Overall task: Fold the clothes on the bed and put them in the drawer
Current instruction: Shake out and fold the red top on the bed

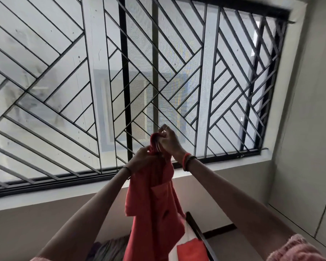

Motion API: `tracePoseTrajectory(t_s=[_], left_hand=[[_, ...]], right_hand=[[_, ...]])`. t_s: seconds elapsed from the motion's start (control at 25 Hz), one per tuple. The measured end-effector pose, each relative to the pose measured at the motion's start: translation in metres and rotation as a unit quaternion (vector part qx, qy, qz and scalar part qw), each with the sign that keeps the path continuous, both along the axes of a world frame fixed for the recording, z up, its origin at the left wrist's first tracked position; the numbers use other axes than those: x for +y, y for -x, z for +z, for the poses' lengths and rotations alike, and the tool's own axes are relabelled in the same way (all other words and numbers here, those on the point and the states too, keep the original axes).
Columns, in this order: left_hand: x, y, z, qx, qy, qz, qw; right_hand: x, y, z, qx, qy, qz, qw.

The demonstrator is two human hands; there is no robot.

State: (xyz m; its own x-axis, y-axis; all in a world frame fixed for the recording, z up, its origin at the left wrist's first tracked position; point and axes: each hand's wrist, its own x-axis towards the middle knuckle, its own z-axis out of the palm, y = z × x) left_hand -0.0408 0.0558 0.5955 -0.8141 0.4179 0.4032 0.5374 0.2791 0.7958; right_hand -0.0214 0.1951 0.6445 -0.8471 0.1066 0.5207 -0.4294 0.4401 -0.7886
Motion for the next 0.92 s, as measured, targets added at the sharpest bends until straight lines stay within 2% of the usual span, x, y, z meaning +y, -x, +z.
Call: tracePoseTrajectory(t_s=[0.12,0.2,0.28,0.32,0.4,0.48,0.68,0.92], left_hand=[[-0.011,-0.001,0.001,-0.019,-0.063,-0.005,0.998],[-0.020,-0.006,0.002,-0.037,-0.093,-0.009,0.995],[-0.030,-0.013,0.006,-0.065,-0.124,-0.029,0.990],[-0.034,-0.014,0.009,-0.086,-0.144,-0.036,0.985],[-0.041,-0.012,0.016,-0.122,-0.178,-0.051,0.975],[-0.040,-0.012,0.022,-0.146,-0.190,-0.071,0.968],[-0.029,-0.014,0.029,-0.191,-0.170,-0.106,0.961],[-0.043,-0.003,0.015,-0.181,-0.176,-0.058,0.966]], right_hand=[[0.009,-0.018,0.005,-0.076,0.101,0.164,0.978],[0.023,-0.026,-0.004,-0.119,0.154,0.225,0.955],[0.043,-0.024,-0.027,-0.158,0.160,0.184,0.957],[0.054,-0.023,-0.043,-0.183,0.112,0.150,0.965],[0.069,-0.021,-0.079,-0.239,-0.043,0.115,0.963],[0.069,-0.024,-0.101,-0.252,-0.111,0.122,0.954],[0.036,-0.028,-0.100,-0.209,-0.058,0.205,0.954],[0.034,-0.022,-0.107,-0.196,0.002,0.151,0.969]])
